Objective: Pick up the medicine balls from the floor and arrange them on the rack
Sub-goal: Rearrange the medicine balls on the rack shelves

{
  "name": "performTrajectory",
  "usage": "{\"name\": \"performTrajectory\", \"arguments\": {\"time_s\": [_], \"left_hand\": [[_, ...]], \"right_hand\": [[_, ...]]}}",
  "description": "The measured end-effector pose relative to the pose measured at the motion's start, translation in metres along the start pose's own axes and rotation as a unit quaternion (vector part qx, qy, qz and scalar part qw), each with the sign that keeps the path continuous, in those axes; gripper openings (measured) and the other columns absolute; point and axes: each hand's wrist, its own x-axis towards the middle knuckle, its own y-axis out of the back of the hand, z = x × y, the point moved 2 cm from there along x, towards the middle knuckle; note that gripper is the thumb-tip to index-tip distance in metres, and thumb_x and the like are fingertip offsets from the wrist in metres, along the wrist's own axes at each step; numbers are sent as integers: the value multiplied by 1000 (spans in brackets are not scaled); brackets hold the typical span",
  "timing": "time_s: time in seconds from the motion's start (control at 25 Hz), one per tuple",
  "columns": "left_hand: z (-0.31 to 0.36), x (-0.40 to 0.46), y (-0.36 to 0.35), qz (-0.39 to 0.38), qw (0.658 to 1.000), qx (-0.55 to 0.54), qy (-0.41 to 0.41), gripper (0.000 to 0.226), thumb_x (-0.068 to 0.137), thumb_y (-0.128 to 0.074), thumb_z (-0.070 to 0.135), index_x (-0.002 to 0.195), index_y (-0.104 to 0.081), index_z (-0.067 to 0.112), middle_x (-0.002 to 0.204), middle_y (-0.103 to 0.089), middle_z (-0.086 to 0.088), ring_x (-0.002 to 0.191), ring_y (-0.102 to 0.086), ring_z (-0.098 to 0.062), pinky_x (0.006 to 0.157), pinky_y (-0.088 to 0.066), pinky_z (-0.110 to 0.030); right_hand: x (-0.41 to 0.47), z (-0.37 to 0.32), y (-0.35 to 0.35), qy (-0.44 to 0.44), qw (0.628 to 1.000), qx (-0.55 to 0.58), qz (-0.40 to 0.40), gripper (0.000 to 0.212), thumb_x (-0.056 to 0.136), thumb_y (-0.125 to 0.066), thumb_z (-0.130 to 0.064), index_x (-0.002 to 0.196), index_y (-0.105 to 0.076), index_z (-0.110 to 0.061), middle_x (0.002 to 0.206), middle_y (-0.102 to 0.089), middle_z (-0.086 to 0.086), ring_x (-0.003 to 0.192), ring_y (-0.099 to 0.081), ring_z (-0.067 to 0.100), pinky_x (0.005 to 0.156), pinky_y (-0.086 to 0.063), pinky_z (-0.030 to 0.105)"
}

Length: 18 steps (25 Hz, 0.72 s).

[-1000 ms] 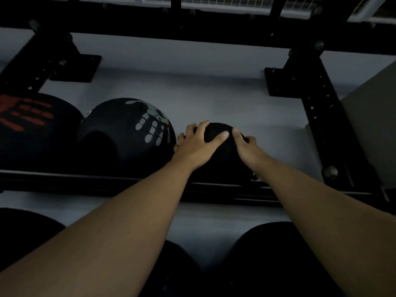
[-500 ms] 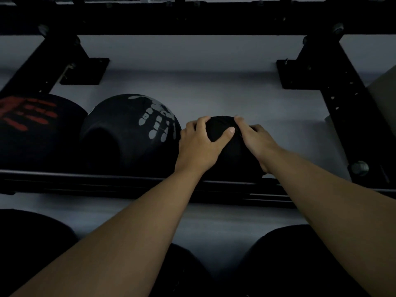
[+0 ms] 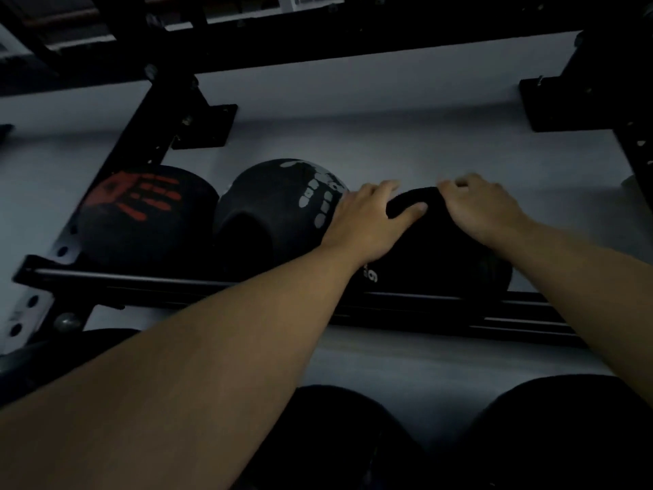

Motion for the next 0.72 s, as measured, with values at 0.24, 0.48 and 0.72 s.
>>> {"name": "performTrajectory", "arguments": {"time_s": [0.24, 0.48, 0.72], "left_hand": [[-85, 10, 104, 114, 987, 117, -15, 45, 109, -40, 38, 148, -56, 23, 153, -55, -9, 144, -45, -35, 120, -32, -46], [-176, -5, 129, 13, 998, 18, 55, 59, 110, -24, 56, 165, -28, 36, 175, -26, -6, 159, -24, -36, 124, -21, -54], [-185, -13, 109, 62, 992, -105, 32, 61, 109, -24, 59, 166, -24, 38, 178, -15, -5, 164, -10, -33, 130, -11, -58]], "right_hand": [[-24, -121, -65, 134, 991, -1, 8, 59, 102, -37, -63, 148, -53, -30, 157, -47, 15, 143, -45, 41, 119, -35, 53], [-43, -182, -149, 101, 994, -52, -3, 64, 103, -26, -67, 162, -29, -42, 172, -22, 10, 152, -26, 44, 120, -26, 63], [-49, -170, -165, 68, 995, -28, 65, 65, 101, -28, -73, 160, -29, -48, 173, -19, 9, 156, -18, 44, 121, -22, 69]]}}
